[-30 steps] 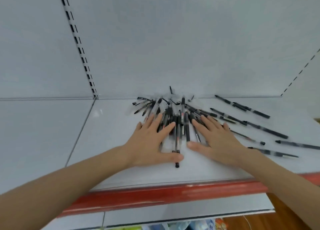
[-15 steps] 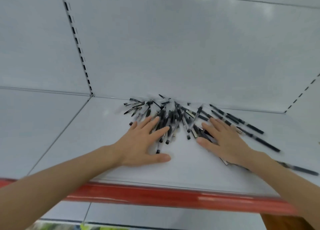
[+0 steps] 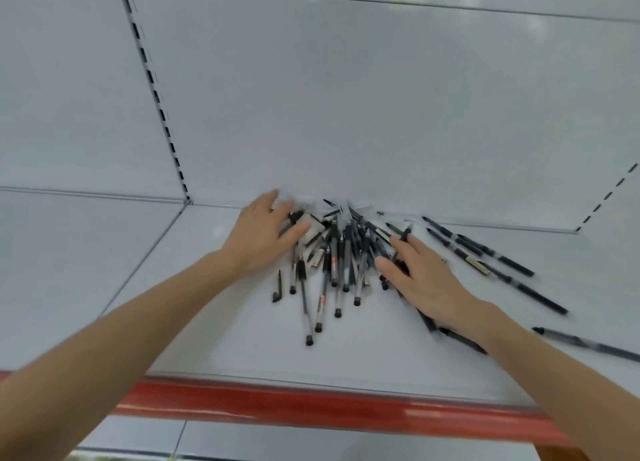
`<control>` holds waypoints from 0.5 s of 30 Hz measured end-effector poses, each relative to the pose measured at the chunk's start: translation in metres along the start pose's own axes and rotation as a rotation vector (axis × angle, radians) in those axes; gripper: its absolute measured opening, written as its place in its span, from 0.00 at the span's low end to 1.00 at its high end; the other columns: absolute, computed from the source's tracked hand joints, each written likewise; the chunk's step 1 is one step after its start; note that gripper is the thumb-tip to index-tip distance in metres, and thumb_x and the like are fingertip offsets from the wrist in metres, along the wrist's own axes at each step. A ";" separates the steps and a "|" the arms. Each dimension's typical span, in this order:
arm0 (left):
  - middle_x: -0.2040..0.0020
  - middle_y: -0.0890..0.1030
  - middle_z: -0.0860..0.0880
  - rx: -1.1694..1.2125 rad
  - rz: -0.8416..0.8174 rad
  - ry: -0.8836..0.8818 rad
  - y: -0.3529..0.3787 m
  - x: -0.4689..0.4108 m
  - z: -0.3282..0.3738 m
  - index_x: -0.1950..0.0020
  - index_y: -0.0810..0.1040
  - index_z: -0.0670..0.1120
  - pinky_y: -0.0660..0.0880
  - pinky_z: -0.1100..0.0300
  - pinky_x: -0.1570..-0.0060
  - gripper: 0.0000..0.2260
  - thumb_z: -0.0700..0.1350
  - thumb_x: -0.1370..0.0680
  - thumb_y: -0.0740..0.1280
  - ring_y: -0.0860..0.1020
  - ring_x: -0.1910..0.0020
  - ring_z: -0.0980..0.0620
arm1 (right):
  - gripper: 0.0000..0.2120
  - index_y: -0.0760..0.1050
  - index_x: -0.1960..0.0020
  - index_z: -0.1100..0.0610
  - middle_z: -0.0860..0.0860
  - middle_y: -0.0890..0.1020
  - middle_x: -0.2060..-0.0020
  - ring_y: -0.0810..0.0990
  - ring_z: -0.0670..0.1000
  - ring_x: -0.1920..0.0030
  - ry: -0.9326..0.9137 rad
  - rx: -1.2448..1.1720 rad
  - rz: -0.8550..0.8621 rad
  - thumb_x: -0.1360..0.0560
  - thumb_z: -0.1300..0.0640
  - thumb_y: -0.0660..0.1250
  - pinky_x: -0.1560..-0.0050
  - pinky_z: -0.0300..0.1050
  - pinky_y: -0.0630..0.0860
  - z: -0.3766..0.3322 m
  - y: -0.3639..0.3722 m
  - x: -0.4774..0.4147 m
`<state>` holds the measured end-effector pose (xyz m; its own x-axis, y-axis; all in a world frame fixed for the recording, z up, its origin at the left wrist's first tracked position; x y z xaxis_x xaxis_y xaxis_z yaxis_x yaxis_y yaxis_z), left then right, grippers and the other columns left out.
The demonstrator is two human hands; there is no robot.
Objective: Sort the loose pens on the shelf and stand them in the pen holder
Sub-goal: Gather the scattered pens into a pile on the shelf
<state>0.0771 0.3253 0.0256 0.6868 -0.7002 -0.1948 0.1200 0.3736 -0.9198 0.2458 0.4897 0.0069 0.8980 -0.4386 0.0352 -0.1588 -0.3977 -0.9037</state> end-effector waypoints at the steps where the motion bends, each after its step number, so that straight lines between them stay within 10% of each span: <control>1: 0.24 0.55 0.41 -0.028 -0.048 -0.062 0.003 -0.008 -0.014 0.26 0.60 0.47 0.51 0.49 0.27 0.31 0.65 0.23 0.51 0.53 0.25 0.43 | 0.31 0.53 0.25 0.53 0.54 0.51 0.24 0.49 0.53 0.24 0.002 0.012 -0.016 0.23 0.39 0.51 0.27 0.49 0.49 -0.002 0.004 -0.002; 15: 0.24 0.56 0.43 0.186 -0.196 0.046 0.022 0.003 0.027 0.25 0.55 0.47 0.51 0.58 0.29 0.29 0.61 0.21 0.52 0.53 0.25 0.48 | 0.28 0.51 0.25 0.51 0.50 0.48 0.24 0.47 0.50 0.24 -0.048 -0.038 0.012 0.22 0.43 0.53 0.27 0.46 0.49 -0.012 0.003 -0.009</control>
<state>0.1010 0.3477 0.0137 0.6046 -0.7956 -0.0388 0.3800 0.3310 -0.8637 0.2318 0.4827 0.0087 0.9146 -0.4044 0.0034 -0.1839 -0.4232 -0.8872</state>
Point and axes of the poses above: each hand's wrist, its own x-axis away from the middle knuckle, its own y-axis out of the palm, z = x × y, the point moved 5 cm from there along -x, towards the middle knuckle
